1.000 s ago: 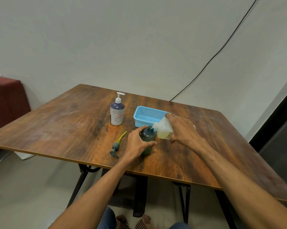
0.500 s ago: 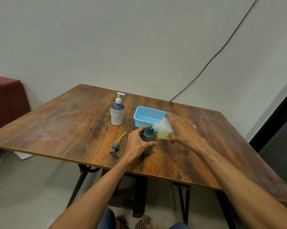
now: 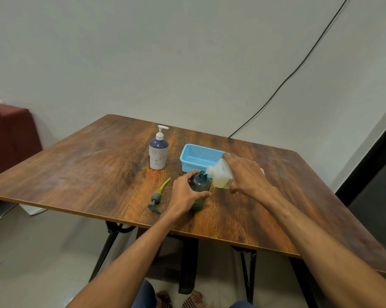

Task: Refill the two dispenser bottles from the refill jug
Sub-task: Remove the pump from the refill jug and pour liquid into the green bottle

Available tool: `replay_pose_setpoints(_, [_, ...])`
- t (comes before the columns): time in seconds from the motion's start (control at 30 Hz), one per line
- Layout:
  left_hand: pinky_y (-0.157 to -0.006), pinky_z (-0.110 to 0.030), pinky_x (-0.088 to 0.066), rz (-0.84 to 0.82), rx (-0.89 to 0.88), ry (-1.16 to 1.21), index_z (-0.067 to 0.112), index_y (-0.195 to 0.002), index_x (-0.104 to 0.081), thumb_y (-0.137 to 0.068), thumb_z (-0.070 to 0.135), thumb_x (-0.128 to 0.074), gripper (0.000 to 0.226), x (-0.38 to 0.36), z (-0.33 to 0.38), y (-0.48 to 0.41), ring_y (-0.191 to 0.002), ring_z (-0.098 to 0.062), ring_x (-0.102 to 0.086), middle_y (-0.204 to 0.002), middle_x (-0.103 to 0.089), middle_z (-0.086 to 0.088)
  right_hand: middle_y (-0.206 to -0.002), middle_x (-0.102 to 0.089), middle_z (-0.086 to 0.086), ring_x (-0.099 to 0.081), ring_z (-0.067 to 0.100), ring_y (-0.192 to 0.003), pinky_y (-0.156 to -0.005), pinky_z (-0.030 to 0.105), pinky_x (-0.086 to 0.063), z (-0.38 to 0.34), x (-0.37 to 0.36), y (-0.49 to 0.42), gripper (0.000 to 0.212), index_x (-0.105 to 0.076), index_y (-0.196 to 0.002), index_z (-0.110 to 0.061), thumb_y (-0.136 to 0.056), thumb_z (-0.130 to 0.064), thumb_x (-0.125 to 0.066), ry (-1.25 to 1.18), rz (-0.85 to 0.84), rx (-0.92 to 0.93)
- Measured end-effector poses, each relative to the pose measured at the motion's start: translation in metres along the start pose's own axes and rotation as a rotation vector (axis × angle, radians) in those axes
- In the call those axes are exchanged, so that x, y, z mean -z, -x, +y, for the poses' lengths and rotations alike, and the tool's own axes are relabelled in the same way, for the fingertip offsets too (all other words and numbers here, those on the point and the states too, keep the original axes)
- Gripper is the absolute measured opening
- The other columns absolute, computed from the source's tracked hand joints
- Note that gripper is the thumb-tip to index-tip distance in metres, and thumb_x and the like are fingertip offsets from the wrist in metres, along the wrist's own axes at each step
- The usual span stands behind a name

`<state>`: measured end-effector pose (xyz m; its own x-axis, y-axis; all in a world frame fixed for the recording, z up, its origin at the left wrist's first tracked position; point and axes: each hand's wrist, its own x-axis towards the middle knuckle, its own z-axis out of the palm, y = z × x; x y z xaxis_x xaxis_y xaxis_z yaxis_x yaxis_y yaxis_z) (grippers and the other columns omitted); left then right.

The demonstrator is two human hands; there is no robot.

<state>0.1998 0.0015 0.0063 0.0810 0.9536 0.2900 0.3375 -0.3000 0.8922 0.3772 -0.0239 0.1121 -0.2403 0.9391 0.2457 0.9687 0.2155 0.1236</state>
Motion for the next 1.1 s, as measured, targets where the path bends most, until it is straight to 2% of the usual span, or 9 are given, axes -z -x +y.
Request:
replay_pose_setpoints(0.13, [-0.097, -0.018, -0.04, 0.0, -0.002, 0.0, 0.019, -0.135, -0.057, -0.059, 0.031, -0.094, 0.085, -0.0004, -0.0001, -0.0005, -0.114, -0.004, -0.053, -0.13, -0.063, 0.003, -0.133, -0.058, 0.003, -0.06, 0.028, -0.11, -0.091, 0.049, -0.051, -0.0002, 0.0006, -0.0009, 0.095, -0.039, -0.136, -0.02, -0.057, -0.027, -0.091, 0.017, -0.007, -0.001])
replay_pose_setpoints(0.27, [-0.102, -0.023, -0.042, -0.003, 0.007, -0.008, 0.022, -0.135, -0.056, -0.059, 0.034, -0.094, 0.086, -0.001, -0.0016, -0.0008, -0.119, -0.009, -0.053, -0.132, -0.062, 0.003, -0.132, -0.059, 0.003, -0.06, 0.028, -0.109, -0.09, 0.049, -0.051, -0.0005, 0.0006, -0.001, 0.093, -0.04, -0.134, -0.02, -0.057, -0.026, -0.092, 0.017, -0.006, 0.0])
replay_pose_setpoints(0.47, [-0.097, -0.018, -0.04, 0.001, 0.001, -0.013, 0.02, -0.135, -0.056, -0.059, 0.033, -0.094, 0.086, -0.0011, -0.001, -0.0007, -0.114, -0.003, -0.052, -0.13, -0.062, 0.005, -0.131, -0.059, 0.003, -0.06, 0.027, -0.109, -0.09, 0.051, -0.052, -0.0005, -0.0001, -0.0002, 0.096, -0.038, -0.135, -0.021, -0.056, -0.028, -0.093, 0.014, 0.004, 0.004])
replay_pose_setpoints(0.63, [-0.106, -0.031, -0.046, -0.003, -0.004, -0.037, 0.023, -0.135, -0.056, -0.058, 0.039, -0.093, 0.087, -0.0015, -0.003, -0.0016, -0.12, -0.009, -0.054, -0.13, -0.063, 0.005, -0.129, -0.059, 0.002, -0.06, 0.027, -0.107, -0.088, 0.048, -0.051, 0.0011, -0.0001, -0.0001, 0.092, -0.04, -0.133, -0.021, -0.057, -0.027, -0.091, 0.007, 0.001, 0.006])
replay_pose_setpoints(0.77, [-0.1, -0.022, -0.043, -0.001, -0.008, -0.025, 0.021, -0.135, -0.056, -0.059, 0.036, -0.093, 0.086, -0.001, -0.0026, -0.0015, -0.114, -0.005, -0.054, -0.13, -0.063, 0.004, -0.131, -0.058, 0.002, -0.059, 0.027, -0.11, -0.09, 0.051, -0.05, 0.0007, 0.0004, -0.0001, 0.091, -0.039, -0.135, -0.021, -0.06, -0.027, -0.091, 0.005, 0.002, 0.007])
replay_pose_setpoints(0.93, [-0.106, -0.031, -0.046, -0.004, -0.002, -0.019, 0.022, -0.135, -0.056, -0.058, 0.037, -0.093, 0.087, -0.0008, -0.0023, -0.0019, -0.12, -0.009, -0.055, -0.131, -0.063, 0.003, -0.135, -0.057, 0.003, -0.059, 0.027, -0.113, -0.093, 0.054, -0.05, -0.0001, 0.0006, 0.0, 0.091, -0.037, -0.138, -0.02, -0.064, -0.027, -0.089, 0.007, 0.001, -0.004])
replay_pose_setpoints(1.1, [-0.102, -0.024, -0.042, -0.008, -0.004, -0.016, 0.02, -0.136, -0.055, -0.06, 0.035, -0.093, 0.086, -0.0002, -0.0018, -0.0019, -0.118, -0.007, -0.053, -0.133, -0.061, 0.002, -0.132, -0.059, 0.002, -0.06, 0.027, -0.11, -0.091, 0.052, -0.051, -0.0008, 0.0011, -0.0005, 0.092, -0.039, -0.135, -0.021, -0.059, -0.027, -0.091, 0.01, 0.001, 0.0])
